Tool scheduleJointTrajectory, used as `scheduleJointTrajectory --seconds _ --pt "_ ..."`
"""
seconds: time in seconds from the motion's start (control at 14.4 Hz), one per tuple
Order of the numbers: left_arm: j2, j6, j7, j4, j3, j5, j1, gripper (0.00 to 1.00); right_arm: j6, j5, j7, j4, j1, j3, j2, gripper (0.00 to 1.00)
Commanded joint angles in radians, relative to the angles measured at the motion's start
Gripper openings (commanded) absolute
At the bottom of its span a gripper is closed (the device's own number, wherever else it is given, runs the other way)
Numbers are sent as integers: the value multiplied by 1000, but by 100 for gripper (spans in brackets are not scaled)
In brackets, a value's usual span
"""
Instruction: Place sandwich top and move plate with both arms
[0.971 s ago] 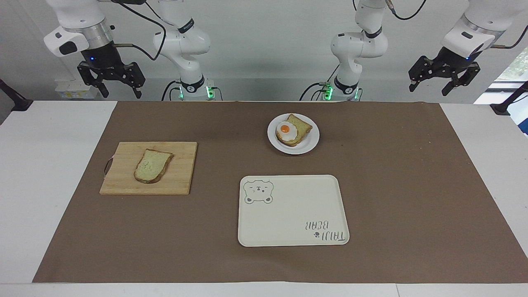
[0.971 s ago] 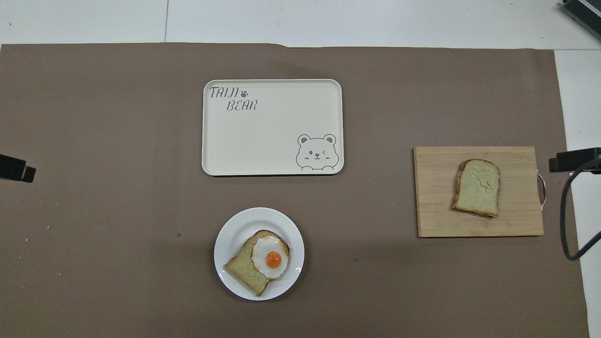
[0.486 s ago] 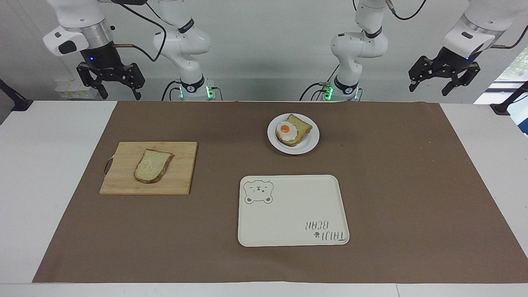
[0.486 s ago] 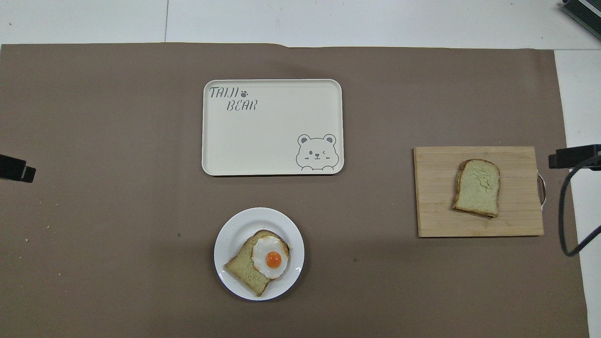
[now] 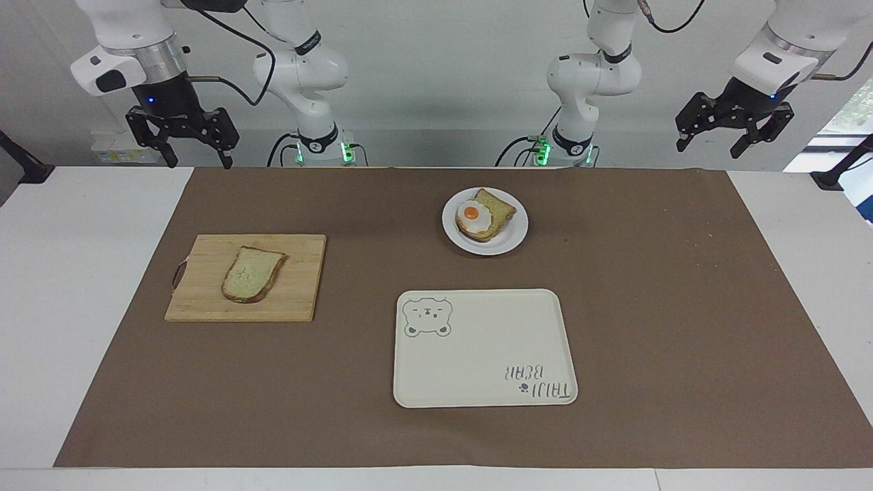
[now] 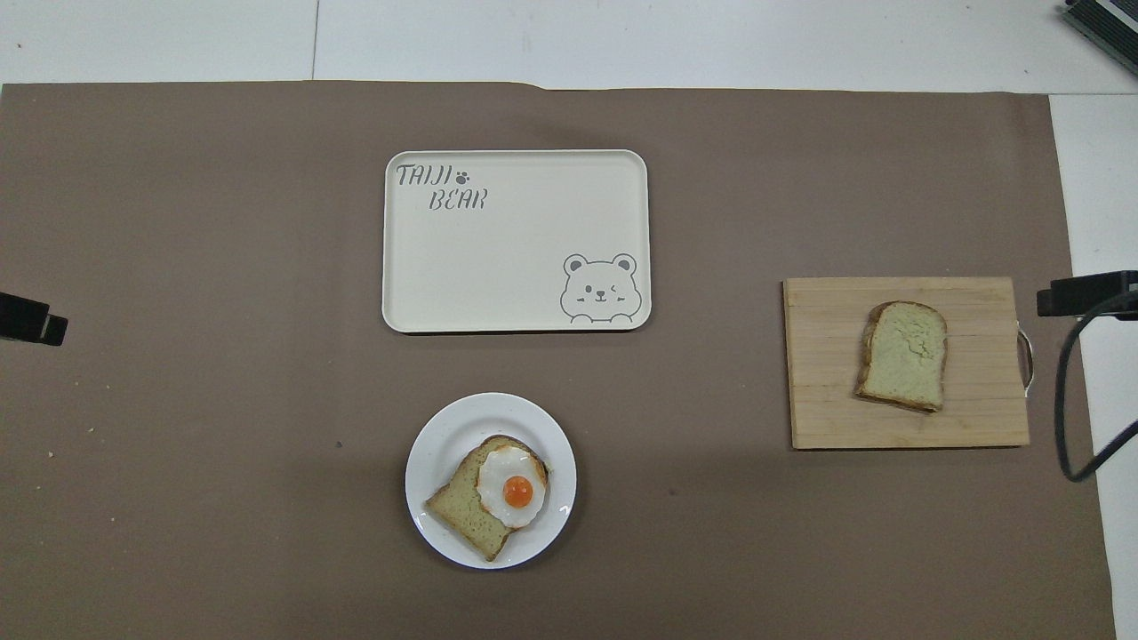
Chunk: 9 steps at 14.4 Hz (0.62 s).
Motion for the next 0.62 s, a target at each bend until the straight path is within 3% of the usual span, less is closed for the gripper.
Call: scheduleJointTrajectory --seconds 0.0,0.56 --pt "-25 1 10 -28 -1 8 3 100 16 -2 -22 -19 -2 1 -10 100" --pt "-25 1 10 -28 -2 8 3 100 19 -2 -20 -20 -9 -1 -10 100"
